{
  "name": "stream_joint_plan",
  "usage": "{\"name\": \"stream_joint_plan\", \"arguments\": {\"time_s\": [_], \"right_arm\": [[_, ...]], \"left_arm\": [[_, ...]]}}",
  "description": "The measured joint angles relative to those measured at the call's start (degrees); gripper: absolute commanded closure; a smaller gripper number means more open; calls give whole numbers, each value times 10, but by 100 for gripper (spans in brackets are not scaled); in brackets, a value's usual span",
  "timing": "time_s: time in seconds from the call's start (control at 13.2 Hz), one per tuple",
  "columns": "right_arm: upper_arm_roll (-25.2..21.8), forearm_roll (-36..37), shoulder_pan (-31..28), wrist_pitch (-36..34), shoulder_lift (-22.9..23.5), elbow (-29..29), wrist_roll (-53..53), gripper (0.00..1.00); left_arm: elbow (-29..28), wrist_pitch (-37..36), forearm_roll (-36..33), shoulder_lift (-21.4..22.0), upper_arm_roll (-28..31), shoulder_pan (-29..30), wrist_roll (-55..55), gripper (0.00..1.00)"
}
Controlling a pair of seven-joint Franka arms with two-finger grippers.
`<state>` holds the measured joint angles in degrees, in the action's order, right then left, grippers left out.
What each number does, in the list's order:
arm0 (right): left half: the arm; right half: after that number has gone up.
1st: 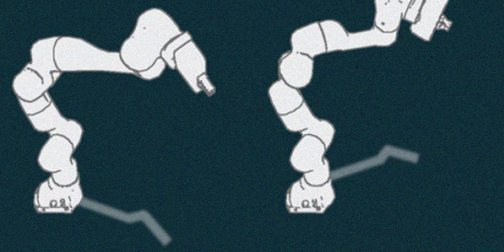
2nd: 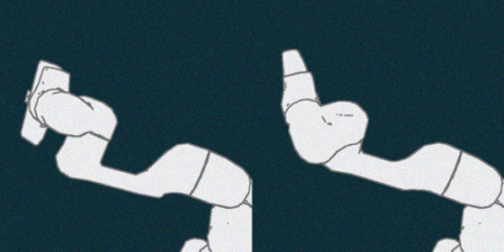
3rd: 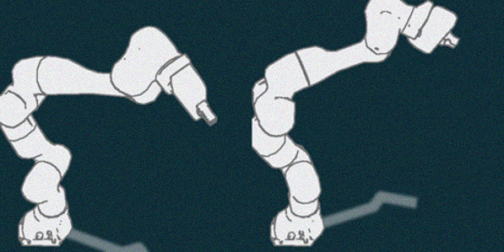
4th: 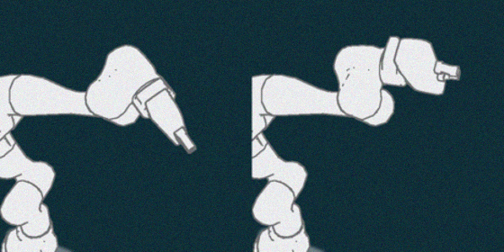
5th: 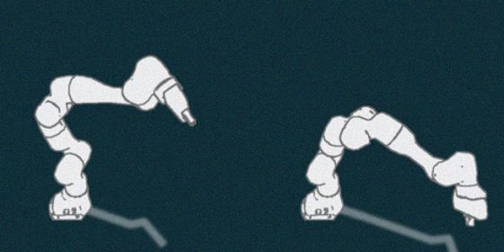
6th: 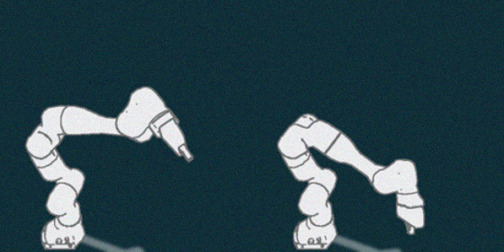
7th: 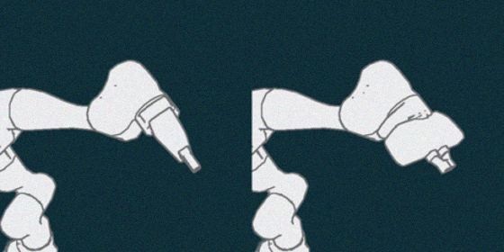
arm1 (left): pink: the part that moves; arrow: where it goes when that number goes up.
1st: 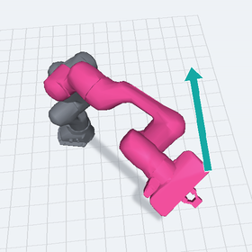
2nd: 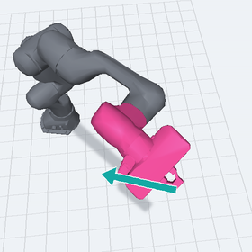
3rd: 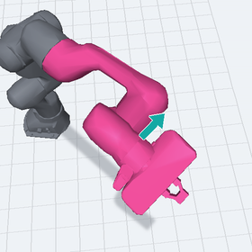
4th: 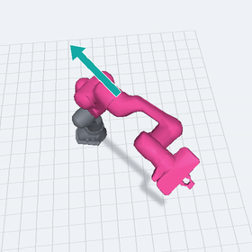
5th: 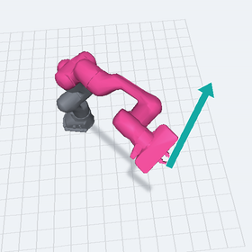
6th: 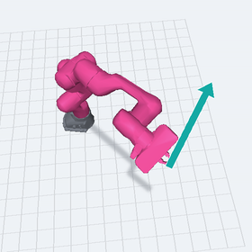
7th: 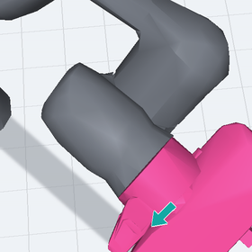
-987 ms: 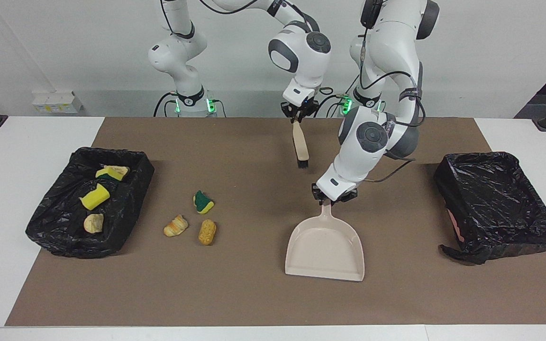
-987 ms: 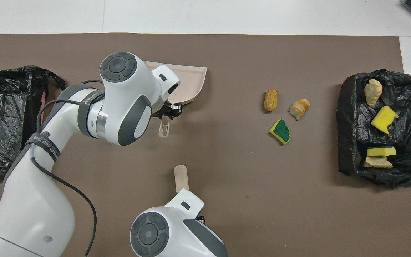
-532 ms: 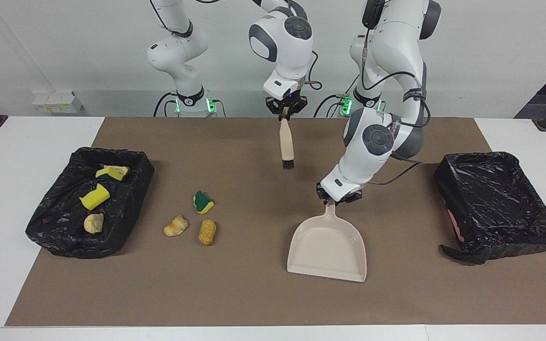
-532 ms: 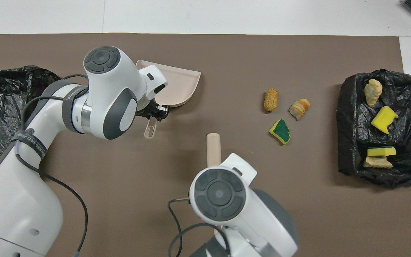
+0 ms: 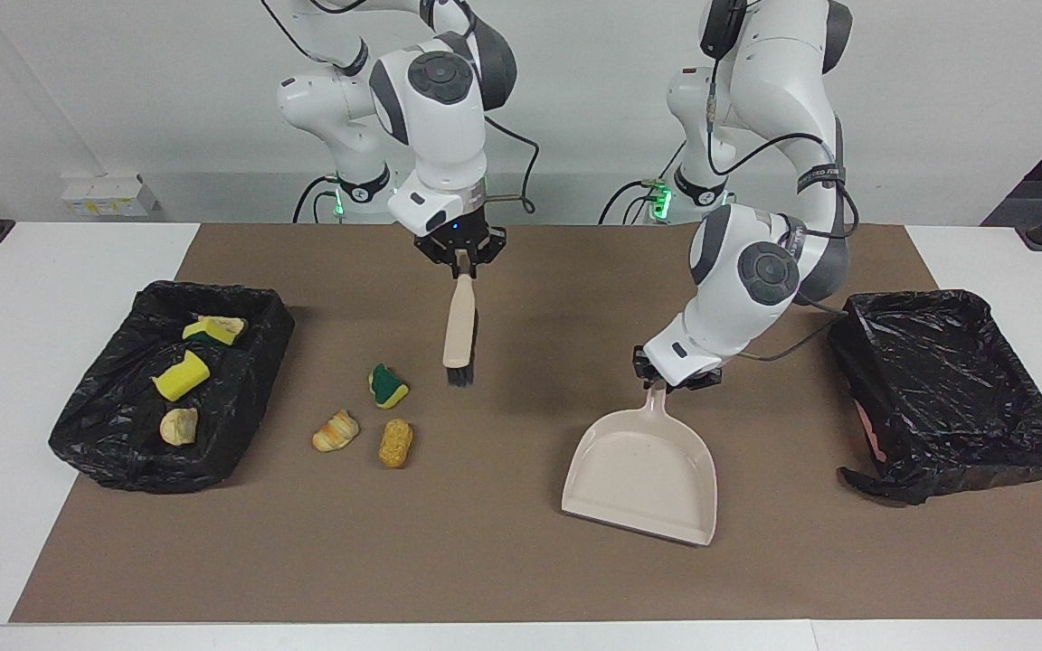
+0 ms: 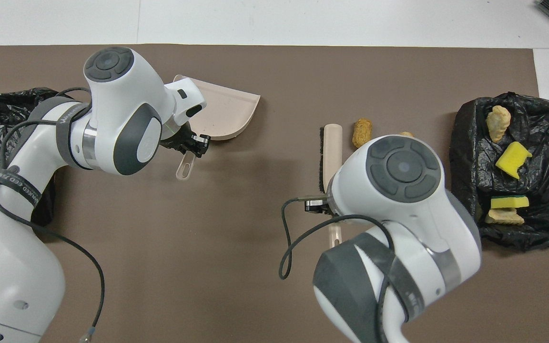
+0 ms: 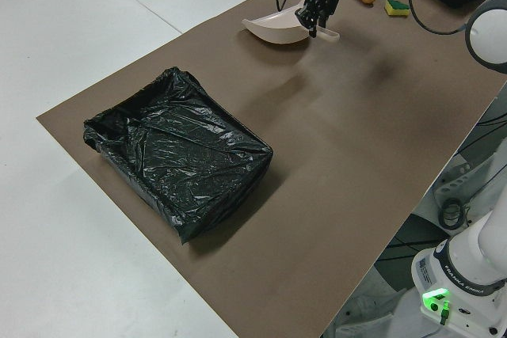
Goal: Sweep and dump trash in bin
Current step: 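Move the brush with the right gripper toward the remaining bread and sponge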
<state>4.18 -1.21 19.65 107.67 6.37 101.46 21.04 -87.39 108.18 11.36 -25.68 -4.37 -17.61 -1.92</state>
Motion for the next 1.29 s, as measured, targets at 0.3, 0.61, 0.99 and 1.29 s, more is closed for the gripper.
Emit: {"name": "stream_joint_plan", "arguments": {"time_s": [0.3,0.61,0.99,1.29], "right_arm": [[4,10,-2,40,21,-33,-6,100],[7,49,5,41,40,-73,-6,100],[3,94,-1,59,55,-85,-21,100],[3,94,-22,64,65,-96,-46,100]], "left_arm": [[6,0,2,0,-35,-10,1,100],[14,-2,0,0,-45,-49,2,100],[16,-4,-6,0,-58,-69,19,100],[16,-5,-27,0,-50,-62,102,100]]}}
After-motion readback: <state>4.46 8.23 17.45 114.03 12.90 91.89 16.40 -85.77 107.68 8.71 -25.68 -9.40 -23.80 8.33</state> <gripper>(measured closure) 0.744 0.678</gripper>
